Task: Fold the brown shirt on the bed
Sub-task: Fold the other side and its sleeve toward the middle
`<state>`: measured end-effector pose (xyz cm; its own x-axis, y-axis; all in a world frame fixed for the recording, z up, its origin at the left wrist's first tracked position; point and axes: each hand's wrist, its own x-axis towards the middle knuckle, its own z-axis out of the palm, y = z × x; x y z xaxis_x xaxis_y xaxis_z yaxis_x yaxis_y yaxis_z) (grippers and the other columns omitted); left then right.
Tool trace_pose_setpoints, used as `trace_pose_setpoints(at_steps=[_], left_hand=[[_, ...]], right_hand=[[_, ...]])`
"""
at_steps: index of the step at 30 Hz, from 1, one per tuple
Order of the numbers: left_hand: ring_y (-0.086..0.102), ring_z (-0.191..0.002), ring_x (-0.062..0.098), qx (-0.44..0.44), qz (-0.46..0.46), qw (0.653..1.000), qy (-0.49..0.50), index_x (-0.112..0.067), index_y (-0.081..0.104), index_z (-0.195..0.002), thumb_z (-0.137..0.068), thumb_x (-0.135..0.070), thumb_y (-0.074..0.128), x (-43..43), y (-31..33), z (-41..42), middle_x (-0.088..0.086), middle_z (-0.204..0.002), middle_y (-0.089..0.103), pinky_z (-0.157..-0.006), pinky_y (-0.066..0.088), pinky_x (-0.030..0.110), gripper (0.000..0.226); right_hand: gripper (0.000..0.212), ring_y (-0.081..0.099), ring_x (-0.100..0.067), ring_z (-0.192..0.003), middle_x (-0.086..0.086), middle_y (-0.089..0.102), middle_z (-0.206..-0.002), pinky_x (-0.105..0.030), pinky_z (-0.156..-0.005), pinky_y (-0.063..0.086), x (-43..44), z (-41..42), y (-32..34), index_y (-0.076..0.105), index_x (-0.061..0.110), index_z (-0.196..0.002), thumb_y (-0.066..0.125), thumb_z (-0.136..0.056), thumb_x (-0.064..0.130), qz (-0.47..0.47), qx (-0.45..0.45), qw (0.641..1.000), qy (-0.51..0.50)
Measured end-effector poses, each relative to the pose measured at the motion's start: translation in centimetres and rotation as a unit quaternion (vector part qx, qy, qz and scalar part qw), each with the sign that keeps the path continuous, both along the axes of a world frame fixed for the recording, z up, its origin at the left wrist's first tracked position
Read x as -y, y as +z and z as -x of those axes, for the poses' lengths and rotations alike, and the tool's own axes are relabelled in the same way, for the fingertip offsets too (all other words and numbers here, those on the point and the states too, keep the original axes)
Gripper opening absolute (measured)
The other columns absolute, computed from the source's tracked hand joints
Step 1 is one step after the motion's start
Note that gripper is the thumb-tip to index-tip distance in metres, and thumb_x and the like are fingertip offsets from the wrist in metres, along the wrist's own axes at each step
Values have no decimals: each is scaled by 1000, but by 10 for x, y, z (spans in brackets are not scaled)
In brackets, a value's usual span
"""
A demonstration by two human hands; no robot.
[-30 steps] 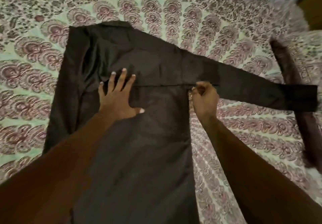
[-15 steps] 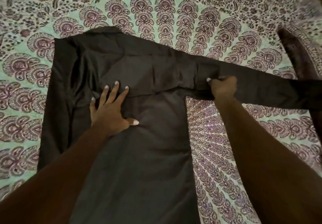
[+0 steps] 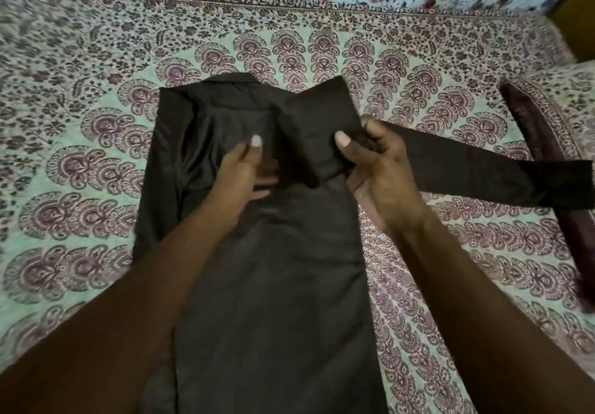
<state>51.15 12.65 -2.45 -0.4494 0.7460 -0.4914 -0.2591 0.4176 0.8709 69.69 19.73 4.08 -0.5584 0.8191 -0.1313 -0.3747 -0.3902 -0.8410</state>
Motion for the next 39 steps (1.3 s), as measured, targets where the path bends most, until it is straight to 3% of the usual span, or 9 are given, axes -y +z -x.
trace_pose_setpoints(at_steps=[2, 5, 8, 15, 22, 26, 32, 35, 39], left_hand=[[73, -108, 31, 201, -35, 978, 30, -23, 63, -136, -102, -69, 34, 22, 26, 15, 4, -114, 78, -94, 58, 50, 64], [72, -115, 22, 274, -128, 951, 61, -30, 70, -131, -103, -59, 44, 71, 52, 47, 1, -128, 74, -94, 60, 50, 49], [72, -105, 17, 175, -110, 978, 19, -25, 65, -138, -84, -35, 75, 119, 56, 69, 4, -126, 74, -89, 61, 33, 56], [76, -103, 32, 13, -7, 1000, 8, -3, 74, -119, -78, 31, 49, 227, 28, 82, 15, -108, 80, -79, 65, 32, 60], [72, -110, 23, -29, 34, 999, 12, -19, 72, -115, -73, 24, 75, 280, -24, 80, 6, -114, 74, -92, 62, 36, 60], [66, -98, 23, -59, 90, 993, -43, -6, 65, -128, -75, 25, 73, 297, -52, 70, 9, -116, 65, -61, 53, 11, 63], [76, -88, 37, -61, 135, 987, -66, -13, 60, -139, -72, 8, 83, 329, -84, 57, 11, -128, 70, -90, 61, 56, 74], [77, -84, 29, -97, 130, 984, -72, -20, 57, -141, -75, -3, 85, 337, -84, 53, 7, -114, 77, -88, 63, 49, 74], [71, -95, 22, -197, 84, 962, -171, -17, 49, -151, -75, 2, 86, 346, -77, 49, -4, -144, 50, -80, 61, 28, 86]], right_hand=[[21, 62, -31, -109, -23, 62, -116, -40, -97, 55, 26, 19, 10, 58, -2, -114, 62, -94, -6, -22, 19, 998, 54], [7, 60, -26, -93, -13, 62, -94, -42, -87, 51, 67, 40, 15, 64, 2, -94, 70, -91, 1, -93, 88, 982, 139], [13, 54, -25, -87, -14, 54, -89, -38, -78, 45, 104, 52, 13, 60, -6, -89, 70, -92, 2, -113, 124, 965, 204], [17, 54, 1, -70, 10, 56, -74, -14, -66, 44, 192, 65, 1, 63, 6, -82, 71, -93, -4, -150, 200, 915, 315], [14, 58, -8, -72, -2, 60, -81, -24, -66, 45, 241, 67, -30, 64, 10, -87, 74, -95, 13, -237, 341, 834, 362], [11, 62, -6, -73, 6, 64, -77, -14, -61, 41, 257, 64, -51, 65, 22, -89, 75, -94, 22, -351, 439, 739, 372], [8, 58, -5, -83, 21, 57, -83, -1, -72, 32, 288, 55, -82, 68, 18, -90, 76, -90, 17, -405, 436, 711, 375], [15, 55, 0, -86, 19, 59, -87, 1, -75, 32, 301, 43, -106, 67, 26, -86, 80, -83, 18, -420, 439, 692, 390], [14, 68, -15, -91, 6, 73, -96, -20, -76, 48, 318, 29, -125, 69, 23, -88, 76, -77, 19, -428, 452, 686, 377]])
